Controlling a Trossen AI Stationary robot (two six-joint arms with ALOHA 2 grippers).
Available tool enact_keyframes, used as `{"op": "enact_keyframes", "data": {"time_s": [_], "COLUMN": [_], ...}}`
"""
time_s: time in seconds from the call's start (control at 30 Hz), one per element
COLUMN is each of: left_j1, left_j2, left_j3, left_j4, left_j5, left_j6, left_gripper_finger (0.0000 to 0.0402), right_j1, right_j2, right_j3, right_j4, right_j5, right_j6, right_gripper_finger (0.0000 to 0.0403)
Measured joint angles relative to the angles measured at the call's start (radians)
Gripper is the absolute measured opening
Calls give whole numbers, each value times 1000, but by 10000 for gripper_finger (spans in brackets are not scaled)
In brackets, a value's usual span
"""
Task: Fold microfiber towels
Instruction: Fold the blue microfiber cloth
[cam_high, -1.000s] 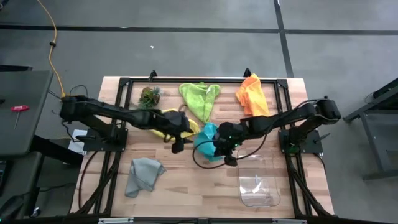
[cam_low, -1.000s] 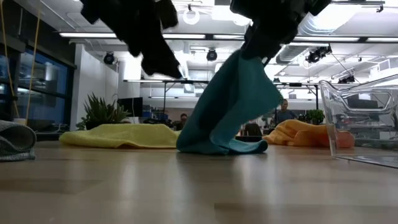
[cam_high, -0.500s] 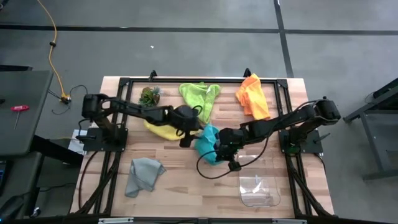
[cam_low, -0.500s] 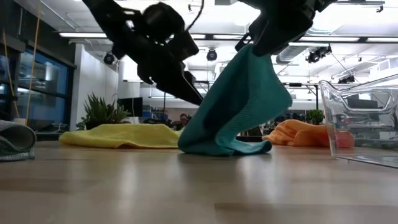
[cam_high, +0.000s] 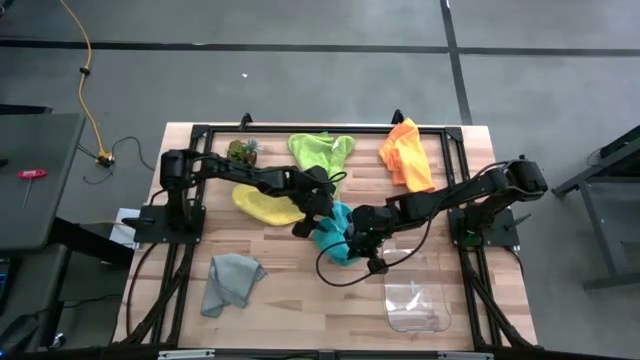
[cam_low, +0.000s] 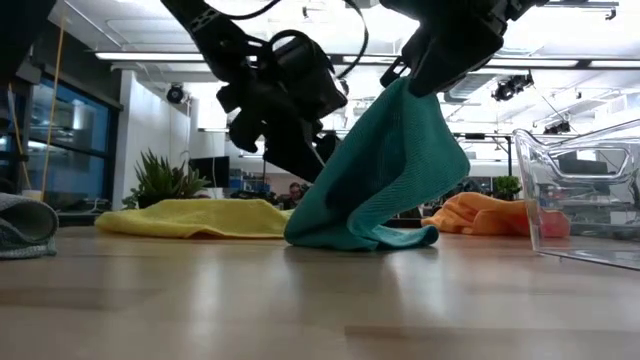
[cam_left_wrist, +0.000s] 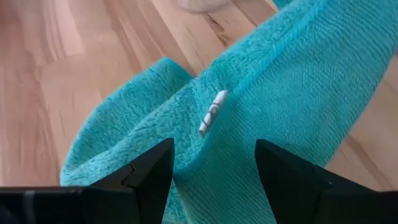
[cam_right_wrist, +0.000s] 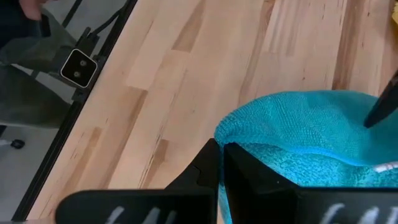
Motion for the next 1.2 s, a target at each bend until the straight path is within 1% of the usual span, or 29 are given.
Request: {"op": "enact_keyframes", "data": {"time_s": [0.17, 0.4, 0.57, 0.77, 0.83, 0.9, 0.97, 1.03, 1.2], "left_j1": [8, 30, 41, 35, 28, 16, 5, -3, -9], "left_j2": [-5, -36, -84, -116, -114, -114, -114, -114, -114], "left_j3": [1, -1, 0, 1, 0, 0, 0, 0, 0], "left_j4": [-58, -196, -236, -226, -219, -179, -134, -85, -73], "left_j5": [-4, -11, -2, 7, -25, -99, -171, -220, -223], "left_j6": [53, 62, 63, 91, 106, 107, 95, 81, 39], "left_gripper_finger": [187, 137, 103, 75, 71, 72, 78, 89, 129], "right_j1": [0, 0, 0, 0, 0, 0, 0, 0, 0], "right_j2": [0, 0, 0, 0, 0, 0, 0, 0, 0], "right_j3": [0, 0, 0, 0, 0, 0, 0, 0, 0], "right_j4": [0, -2, -11, -21, -22, -22, -22, -22, -22], "right_j5": [9, 30, 39, 60, 62, 62, 62, 62, 61], "right_j6": [0, -2, -27, -51, -53, -53, -53, -53, -44], "right_gripper_finger": [0, 0, 0, 0, 0, 0, 0, 0, 0]}}
